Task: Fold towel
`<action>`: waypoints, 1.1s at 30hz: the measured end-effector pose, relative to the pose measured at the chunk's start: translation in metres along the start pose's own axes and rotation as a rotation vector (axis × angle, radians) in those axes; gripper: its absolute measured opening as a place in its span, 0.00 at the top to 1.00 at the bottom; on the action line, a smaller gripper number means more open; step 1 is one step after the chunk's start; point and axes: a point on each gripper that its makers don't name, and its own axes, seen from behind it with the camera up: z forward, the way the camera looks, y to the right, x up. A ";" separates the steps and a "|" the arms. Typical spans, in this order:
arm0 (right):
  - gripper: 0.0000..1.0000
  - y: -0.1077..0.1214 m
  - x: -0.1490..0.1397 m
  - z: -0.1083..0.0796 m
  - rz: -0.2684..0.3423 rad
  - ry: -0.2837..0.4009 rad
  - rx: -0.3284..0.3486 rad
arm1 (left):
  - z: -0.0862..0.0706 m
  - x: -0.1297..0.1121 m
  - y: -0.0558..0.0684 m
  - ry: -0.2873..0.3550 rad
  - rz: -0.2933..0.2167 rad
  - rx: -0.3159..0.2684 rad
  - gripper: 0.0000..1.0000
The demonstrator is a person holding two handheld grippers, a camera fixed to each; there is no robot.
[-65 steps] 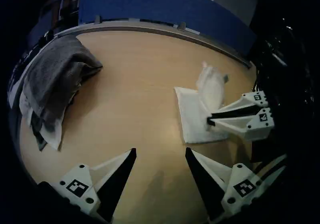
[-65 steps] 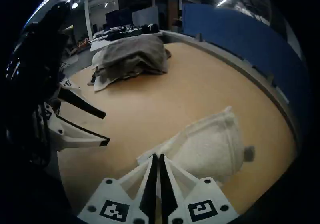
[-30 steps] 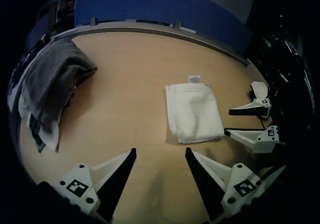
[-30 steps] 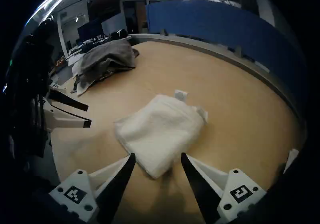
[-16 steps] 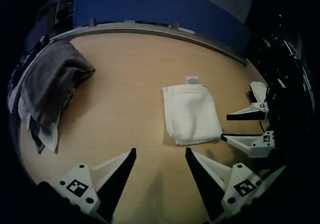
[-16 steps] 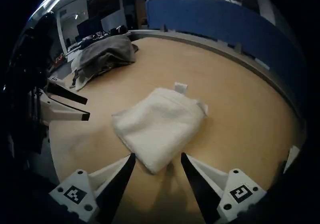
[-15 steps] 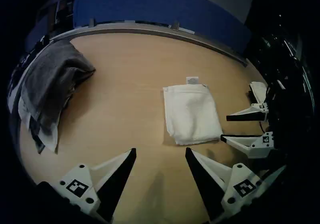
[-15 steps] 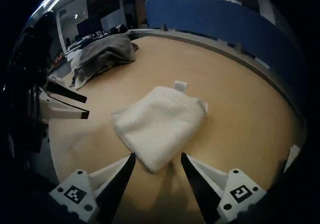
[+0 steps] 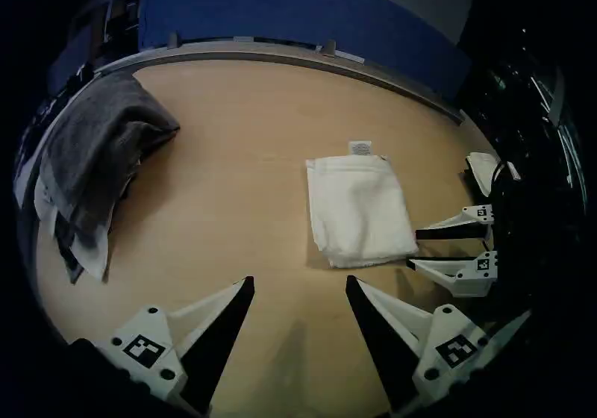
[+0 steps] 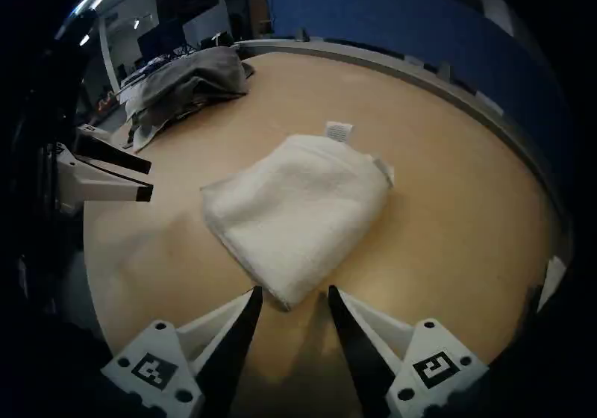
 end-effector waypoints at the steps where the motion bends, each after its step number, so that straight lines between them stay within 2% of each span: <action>1: 0.37 -0.001 0.000 0.000 0.003 -0.001 0.002 | 0.000 0.000 0.000 0.000 -0.001 0.000 0.09; 5: 0.49 -0.004 -0.001 0.001 0.019 -0.004 0.009 | 0.000 0.000 -0.002 0.001 -0.004 0.001 0.09; 16: 0.93 -0.007 -0.007 0.003 0.057 -0.028 0.026 | 0.000 -0.002 -0.005 0.000 -0.004 0.003 0.09; 26: 0.98 -0.006 -0.001 -0.002 0.030 -0.006 0.014 | 0.000 -0.001 -0.004 -0.002 -0.003 0.004 0.09; 33: 0.98 -0.001 0.021 -0.016 0.009 0.046 0.004 | -0.001 0.003 -0.002 0.005 0.003 0.001 0.09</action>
